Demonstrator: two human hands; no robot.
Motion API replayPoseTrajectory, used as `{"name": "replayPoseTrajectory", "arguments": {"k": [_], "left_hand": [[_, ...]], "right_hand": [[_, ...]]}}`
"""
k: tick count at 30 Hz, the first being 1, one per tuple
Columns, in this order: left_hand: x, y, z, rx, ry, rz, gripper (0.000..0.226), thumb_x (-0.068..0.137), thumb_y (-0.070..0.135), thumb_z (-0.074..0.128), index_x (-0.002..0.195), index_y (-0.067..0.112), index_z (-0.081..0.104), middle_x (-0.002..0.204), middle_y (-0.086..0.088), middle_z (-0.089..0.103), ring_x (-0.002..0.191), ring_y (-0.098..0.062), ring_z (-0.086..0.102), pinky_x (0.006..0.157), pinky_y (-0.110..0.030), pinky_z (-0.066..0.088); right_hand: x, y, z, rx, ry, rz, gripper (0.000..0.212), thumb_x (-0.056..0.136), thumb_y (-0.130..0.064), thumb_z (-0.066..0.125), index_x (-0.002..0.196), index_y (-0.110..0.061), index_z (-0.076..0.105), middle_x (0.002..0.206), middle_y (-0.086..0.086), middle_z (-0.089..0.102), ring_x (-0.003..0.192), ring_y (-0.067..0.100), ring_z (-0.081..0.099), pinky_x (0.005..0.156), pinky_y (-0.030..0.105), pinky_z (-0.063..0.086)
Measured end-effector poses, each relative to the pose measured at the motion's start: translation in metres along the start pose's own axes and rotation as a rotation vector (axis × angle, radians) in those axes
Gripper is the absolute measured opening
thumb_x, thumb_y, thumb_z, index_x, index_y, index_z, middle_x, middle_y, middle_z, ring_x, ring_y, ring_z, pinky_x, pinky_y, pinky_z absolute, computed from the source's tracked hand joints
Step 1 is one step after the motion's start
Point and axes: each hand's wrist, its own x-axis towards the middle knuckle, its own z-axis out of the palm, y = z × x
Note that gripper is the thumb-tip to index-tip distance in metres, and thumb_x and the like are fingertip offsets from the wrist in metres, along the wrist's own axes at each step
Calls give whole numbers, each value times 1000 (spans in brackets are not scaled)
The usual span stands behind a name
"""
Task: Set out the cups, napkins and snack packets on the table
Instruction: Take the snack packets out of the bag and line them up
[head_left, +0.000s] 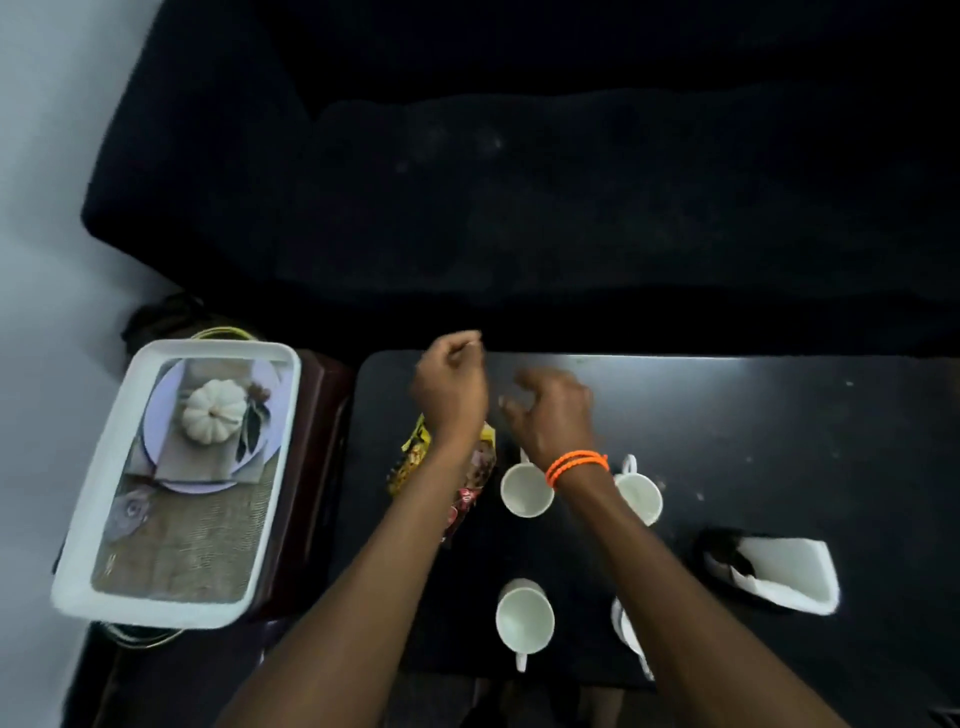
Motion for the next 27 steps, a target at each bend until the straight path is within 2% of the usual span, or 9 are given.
{"name": "replayPoseTrajectory", "arguments": {"k": [3, 6, 10, 13, 16, 20, 23, 25, 27], "left_hand": [[19, -47, -62, 202, 75, -102, 16, 96, 21, 67, 106, 17, 79, 97, 5, 74, 101, -21, 72, 80, -28, 51], [26, -87, -96, 298, -62, -215, 29, 96, 33, 72, 120, 17, 73, 105, 7, 71, 105, -18, 69, 78, -22, 48], [31, -117, -106, 283, -209, -299, 41, 93, 39, 76, 129, 19, 70, 118, 3, 73, 110, -16, 69, 96, -31, 53], [35, -125, -104, 246, -206, -293, 30, 93, 35, 76, 120, 22, 74, 113, 3, 76, 108, -16, 72, 99, -38, 58], [41, -129, -104, 250, -180, -263, 21, 93, 31, 77, 113, 24, 75, 106, 8, 76, 103, -11, 71, 96, -37, 58], [46, -128, -109, 221, -127, -221, 9, 94, 31, 75, 103, 33, 77, 103, 12, 76, 101, -7, 70, 93, -34, 57], [49, -120, -111, 171, -37, -168, 12, 97, 30, 72, 91, 40, 75, 99, 15, 77, 94, 4, 69, 87, -27, 54], [50, -108, -108, 116, 38, -136, 14, 98, 32, 70, 89, 41, 74, 95, 17, 76, 87, 10, 68, 82, -24, 53], [49, -94, -100, 79, 120, -78, 14, 98, 34, 69, 88, 42, 74, 94, 16, 75, 86, 9, 68, 82, -22, 54]], "right_hand": [[-1, -14, 38, -108, -123, 0, 46, 85, -49, 72, 123, -23, 68, 116, 7, 73, 118, 31, 60, 98, 41, 38], [8, -17, 68, -171, -205, 15, 56, 80, -58, 75, 123, -24, 66, 112, 4, 75, 113, 30, 62, 96, 41, 38], [18, -16, 87, -198, -265, 35, 51, 79, -44, 81, 123, -24, 66, 111, 6, 73, 112, 32, 62, 96, 41, 39], [22, -15, 94, -187, -319, 39, 53, 80, -36, 80, 128, -26, 62, 119, 6, 70, 115, 31, 61, 97, 40, 40], [24, -15, 97, -175, -341, 44, 48, 83, -21, 77, 128, -25, 61, 116, 6, 73, 111, 32, 66, 98, 39, 43], [26, -19, 83, -1, -393, 73, 32, 84, -8, 75, 115, -18, 74, 107, 11, 77, 102, 31, 71, 89, 34, 56], [28, -21, 54, 207, -403, 82, 25, 85, -12, 79, 110, -12, 78, 104, 8, 79, 98, 23, 73, 86, 31, 58], [32, -16, 29, 440, -369, 125, 25, 87, -10, 79, 111, -5, 77, 105, 9, 79, 96, 21, 75, 88, 34, 60], [38, -2, 6, 706, -301, 181, 22, 88, -1, 75, 111, 2, 75, 102, 12, 78, 85, 15, 74, 80, 30, 62]]}}
